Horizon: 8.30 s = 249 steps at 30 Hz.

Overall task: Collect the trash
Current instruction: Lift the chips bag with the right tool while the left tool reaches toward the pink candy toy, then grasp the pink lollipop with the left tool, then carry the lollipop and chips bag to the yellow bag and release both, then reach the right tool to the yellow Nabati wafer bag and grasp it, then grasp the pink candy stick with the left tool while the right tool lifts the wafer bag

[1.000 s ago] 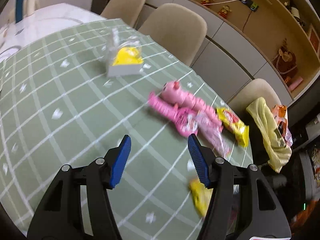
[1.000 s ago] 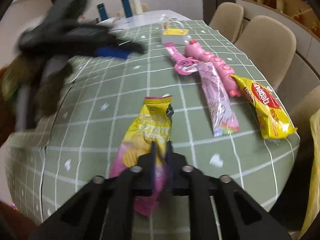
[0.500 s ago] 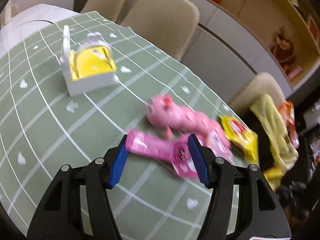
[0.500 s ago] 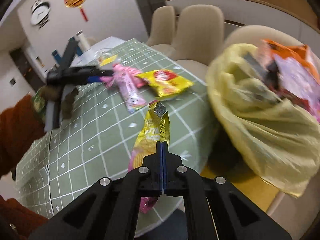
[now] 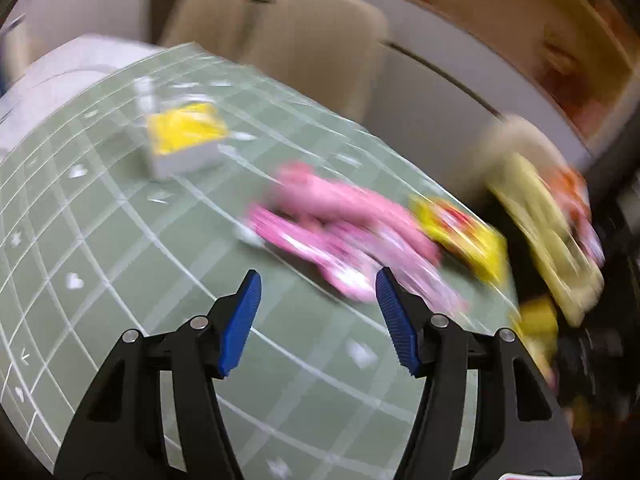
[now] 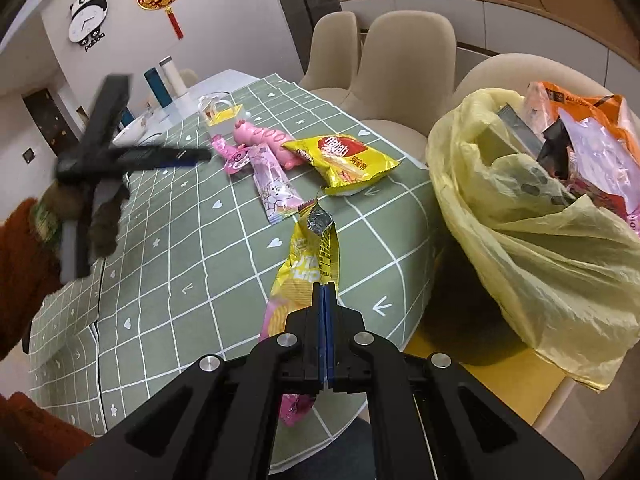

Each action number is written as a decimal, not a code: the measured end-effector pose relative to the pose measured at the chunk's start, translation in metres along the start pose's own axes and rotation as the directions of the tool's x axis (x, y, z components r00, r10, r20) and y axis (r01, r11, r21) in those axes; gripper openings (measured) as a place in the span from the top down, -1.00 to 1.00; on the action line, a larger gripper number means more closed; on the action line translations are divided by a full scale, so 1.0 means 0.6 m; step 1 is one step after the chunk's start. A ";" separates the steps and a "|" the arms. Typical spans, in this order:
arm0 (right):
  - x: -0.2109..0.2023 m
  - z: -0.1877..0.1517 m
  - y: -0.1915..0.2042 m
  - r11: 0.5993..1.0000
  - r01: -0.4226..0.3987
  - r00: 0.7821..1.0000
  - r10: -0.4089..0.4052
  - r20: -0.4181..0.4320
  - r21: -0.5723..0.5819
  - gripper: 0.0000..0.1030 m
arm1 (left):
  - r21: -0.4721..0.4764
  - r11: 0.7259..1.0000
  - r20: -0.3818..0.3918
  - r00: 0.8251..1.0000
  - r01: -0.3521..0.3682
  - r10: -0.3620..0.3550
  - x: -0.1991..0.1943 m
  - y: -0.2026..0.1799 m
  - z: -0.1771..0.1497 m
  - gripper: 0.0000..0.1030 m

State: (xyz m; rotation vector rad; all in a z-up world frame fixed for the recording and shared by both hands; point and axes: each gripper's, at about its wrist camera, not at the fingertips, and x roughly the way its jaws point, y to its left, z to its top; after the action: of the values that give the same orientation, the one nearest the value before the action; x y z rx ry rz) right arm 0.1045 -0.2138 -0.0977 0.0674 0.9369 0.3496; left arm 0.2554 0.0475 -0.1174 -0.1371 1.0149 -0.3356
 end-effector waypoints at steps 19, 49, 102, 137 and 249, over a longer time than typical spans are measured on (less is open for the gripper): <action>-0.005 0.001 -0.001 1.000 0.001 1.000 -0.001 0.012 -0.001 0.94 | -0.072 0.997 -0.097 0.995 0.010 -0.018 -0.012 -0.022 -0.092 0.85; -0.001 -0.011 0.002 1.000 0.002 1.000 -0.003 -0.013 -0.007 0.94 | 0.212 0.960 -0.098 0.973 -0.185 0.209 0.068 -0.101 -0.037 0.18; -0.268 0.116 -0.319 0.909 0.359 0.862 -0.410 0.297 0.211 0.94 | 0.229 0.916 -0.004 0.942 0.328 -0.336 0.034 -0.549 0.078 0.17; 0.027 0.143 -0.297 0.942 0.334 0.940 -0.333 -0.068 0.006 0.94 | 0.000 0.984 -0.008 0.984 0.179 -0.179 -0.006 -0.294 -0.016 -0.17; -0.140 0.011 -0.051 0.996 0.065 0.978 -0.076 0.195 0.058 0.84 | -0.004 0.999 0.040 0.999 -0.032 0.032 -0.124 -0.243 -0.120 0.68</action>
State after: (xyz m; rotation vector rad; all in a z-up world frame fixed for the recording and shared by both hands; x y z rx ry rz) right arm 0.0722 -0.2689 -0.0348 0.1139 0.7502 0.2479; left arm 0.1276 -0.0613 -0.0559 -0.1300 0.9770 -0.3010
